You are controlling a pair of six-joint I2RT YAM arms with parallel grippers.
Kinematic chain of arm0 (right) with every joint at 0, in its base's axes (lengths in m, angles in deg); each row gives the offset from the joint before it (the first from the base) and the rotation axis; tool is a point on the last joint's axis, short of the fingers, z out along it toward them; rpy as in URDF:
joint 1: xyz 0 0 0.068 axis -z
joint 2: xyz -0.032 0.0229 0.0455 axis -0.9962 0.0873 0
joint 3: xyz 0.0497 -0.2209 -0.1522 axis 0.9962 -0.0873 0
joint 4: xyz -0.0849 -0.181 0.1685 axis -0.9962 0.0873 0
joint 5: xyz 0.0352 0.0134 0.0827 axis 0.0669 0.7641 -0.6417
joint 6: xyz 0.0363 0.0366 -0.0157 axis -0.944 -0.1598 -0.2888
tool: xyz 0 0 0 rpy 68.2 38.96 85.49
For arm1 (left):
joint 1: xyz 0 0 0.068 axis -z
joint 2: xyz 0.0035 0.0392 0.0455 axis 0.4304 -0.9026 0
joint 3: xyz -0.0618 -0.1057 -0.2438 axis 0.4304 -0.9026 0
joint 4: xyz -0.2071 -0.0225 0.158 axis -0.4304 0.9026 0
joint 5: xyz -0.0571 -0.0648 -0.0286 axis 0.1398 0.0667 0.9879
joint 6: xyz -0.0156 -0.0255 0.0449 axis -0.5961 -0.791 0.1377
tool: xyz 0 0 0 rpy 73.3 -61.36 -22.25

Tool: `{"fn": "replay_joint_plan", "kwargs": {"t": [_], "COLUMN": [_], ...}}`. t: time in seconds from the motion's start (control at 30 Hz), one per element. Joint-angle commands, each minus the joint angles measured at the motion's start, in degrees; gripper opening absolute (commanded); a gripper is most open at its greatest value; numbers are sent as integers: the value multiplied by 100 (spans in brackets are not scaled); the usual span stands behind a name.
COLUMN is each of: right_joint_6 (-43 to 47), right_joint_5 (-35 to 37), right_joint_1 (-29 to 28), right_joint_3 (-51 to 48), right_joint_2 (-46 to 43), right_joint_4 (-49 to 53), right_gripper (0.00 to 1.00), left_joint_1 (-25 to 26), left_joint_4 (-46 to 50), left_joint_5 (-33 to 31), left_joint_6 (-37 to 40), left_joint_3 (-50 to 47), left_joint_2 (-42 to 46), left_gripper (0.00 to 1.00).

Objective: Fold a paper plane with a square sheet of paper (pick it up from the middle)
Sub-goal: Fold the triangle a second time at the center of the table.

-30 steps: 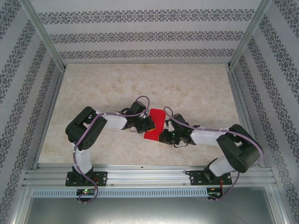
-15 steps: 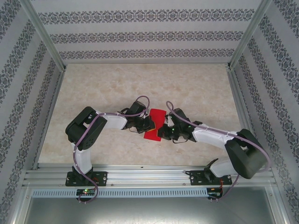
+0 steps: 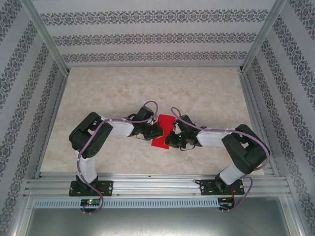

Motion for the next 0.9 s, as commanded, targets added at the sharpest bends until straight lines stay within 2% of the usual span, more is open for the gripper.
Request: {"fn": "replay_joint_plan", "kwargs": {"t": [0.0, 0.53, 0.87], "right_joint_6": [207, 310, 505], "right_joint_5": [148, 154, 235], "right_joint_1": [30, 47, 47], "right_joint_3": [-302, -371, -302], "right_joint_2": [168, 340, 372], "right_joint_4": [508, 398, 660], "right_gripper": [5, 3, 0], "left_joint_1": [34, 15, -258], "left_joint_4": [628, 799, 857], "left_joint_5": [-293, -451, -393], "left_joint_6": [166, 297, 463], "left_joint_3": [-117, 21, 146], "left_joint_2": [-315, -225, -222], "left_gripper": [7, 7, 9]}}
